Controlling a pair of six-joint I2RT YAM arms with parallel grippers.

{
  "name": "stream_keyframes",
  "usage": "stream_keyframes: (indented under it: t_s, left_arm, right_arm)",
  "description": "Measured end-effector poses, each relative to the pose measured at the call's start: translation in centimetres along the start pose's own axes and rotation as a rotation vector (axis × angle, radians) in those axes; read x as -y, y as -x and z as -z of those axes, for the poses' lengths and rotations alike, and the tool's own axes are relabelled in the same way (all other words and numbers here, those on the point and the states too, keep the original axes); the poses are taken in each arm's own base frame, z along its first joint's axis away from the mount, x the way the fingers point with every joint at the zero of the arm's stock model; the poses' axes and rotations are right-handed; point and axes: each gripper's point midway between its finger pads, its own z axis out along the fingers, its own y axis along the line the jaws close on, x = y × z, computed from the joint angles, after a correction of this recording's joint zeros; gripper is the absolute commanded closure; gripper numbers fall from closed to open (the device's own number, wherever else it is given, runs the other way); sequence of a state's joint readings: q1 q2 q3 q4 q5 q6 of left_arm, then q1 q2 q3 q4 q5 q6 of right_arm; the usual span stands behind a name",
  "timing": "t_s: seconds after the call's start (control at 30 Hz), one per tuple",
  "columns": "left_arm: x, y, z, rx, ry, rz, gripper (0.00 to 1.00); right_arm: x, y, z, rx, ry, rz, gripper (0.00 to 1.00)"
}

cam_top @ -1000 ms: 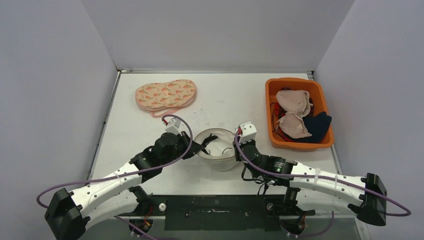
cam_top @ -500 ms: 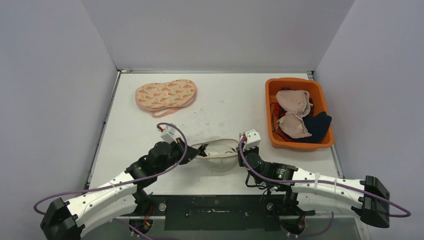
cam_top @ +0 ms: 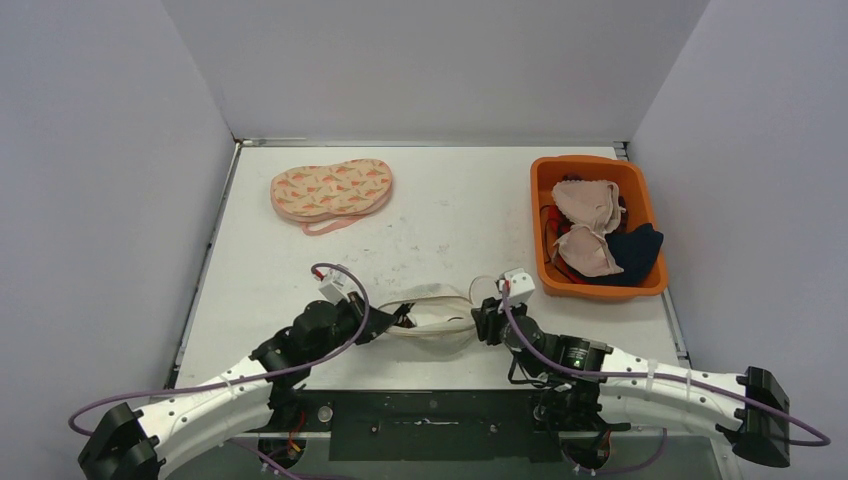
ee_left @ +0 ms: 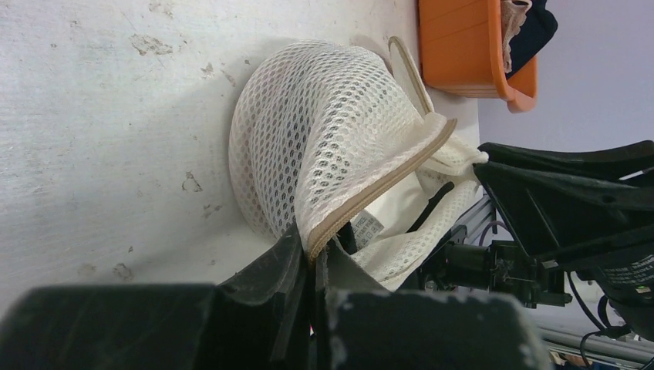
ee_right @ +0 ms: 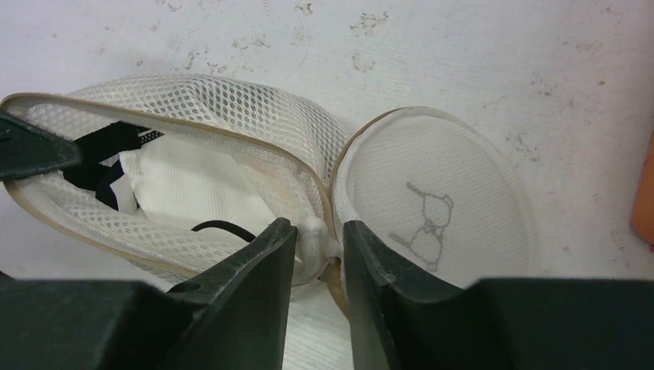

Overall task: Unzip the laundry bag and remove the bra
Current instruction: Pick up the bra from the laundry bag.

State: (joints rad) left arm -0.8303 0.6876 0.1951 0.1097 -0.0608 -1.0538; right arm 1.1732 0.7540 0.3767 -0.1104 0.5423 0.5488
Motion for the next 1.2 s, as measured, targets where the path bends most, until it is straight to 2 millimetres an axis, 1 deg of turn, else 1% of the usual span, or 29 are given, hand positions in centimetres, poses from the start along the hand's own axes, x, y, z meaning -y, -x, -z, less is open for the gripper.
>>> stream_keyframes:
  t_s: [0.07,0.1,0.13,0.2,0.3,0.4,0.5,0.53,0.6,0.67,0.77,0.83,0.9,1.0,1.1,1.17,1.2]
  left_arm:
    - [-0.1,-0.1,0.0,-0.005,0.004,-0.003,1.0]
    - [-0.2,-0.2,-0.1,-0.008,0.006,-0.006,1.0]
    - [-0.3,-0.3,-0.1,-0.01,0.009,-0.009,1.0]
    - [-0.4,-0.4,-0.1,-0.015,0.013,-0.017,1.0]
    - [-0.5,-0.6,-0.2,-0.022,0.016,-0.025,1.0]
    - [-0.4,-0.6,-0.2,-0.027,0.018,-0.035,1.0]
    - [-0.1,-0.6,-0.2,-0.029,0.012,-0.051,1.0]
    - [0.1,-0.5,-0.2,-0.029,0.008,-0.055,1.0]
    - [0.4,-0.5,-0.2,-0.03,0.004,-0.064,1.0]
    - [0.5,-0.5,-0.2,-0.033,0.003,-0.076,1.0]
    - [0.3,-0.8,-0.3,-0.043,0.01,-0.088,1.0]
    - [0.1,-1.1,-0.3,-0.052,0.017,-0.093,1.0]
    - [-0.1,-1.2,-0.4,-0.057,0.022,-0.098,1.0]
    - [-0.1,-1.2,-0.4,-0.055,0.025,-0.102,1.0]
    - [-0.2,-1.1,-0.4,-0.053,0.027,-0.107,1.0]
    - [-0.3,-1.1,-0.4,-0.052,0.028,-0.109,1.0]
    - [-0.3,-1.2,-0.4,-0.053,0.029,-0.109,1.0]
  right_arm:
    - [0.0,0.2,0.4,0.002,0.012,-0.017,0.44]
    - [-0.1,0.3,0.6,0.006,0.021,-0.023,0.41]
    - [-0.2,0.5,0.9,0.011,0.035,-0.029,0.39]
    - [-0.4,1.0,1.4,0.017,0.057,-0.036,0.38]
    - [-1.6,2.2,1.9,0.014,0.109,-0.029,0.46]
    - [-3.9,4.0,2.0,0.009,0.176,-0.01,0.55]
    - [-6.5,5.0,1.1,-0.015,0.224,0.03,0.62]
    - [-7.3,5.0,0.6,-0.024,0.234,0.049,0.63]
    - [-8.4,3.9,-0.7,-0.069,0.244,0.098,0.66]
    - [-8.9,2.2,-1.8,-0.124,0.247,0.156,0.67]
    - [-9.2,-0.9,-3.0,-0.211,0.253,0.243,0.67]
    - [-9.3,-2.3,-3.2,-0.246,0.259,0.284,0.67]
    - [-9.6,-3.5,-3.1,-0.269,0.275,0.325,0.67]
    - [-10.0,-4.7,-2.4,-0.279,0.306,0.361,0.65]
    - [-9.8,-6.1,-1.6,-0.294,0.324,0.383,0.63]
    - [-9.4,-6.9,-1.1,-0.305,0.329,0.394,0.58]
    - [-9.3,-7.1,-1.0,-0.308,0.332,0.396,0.54]
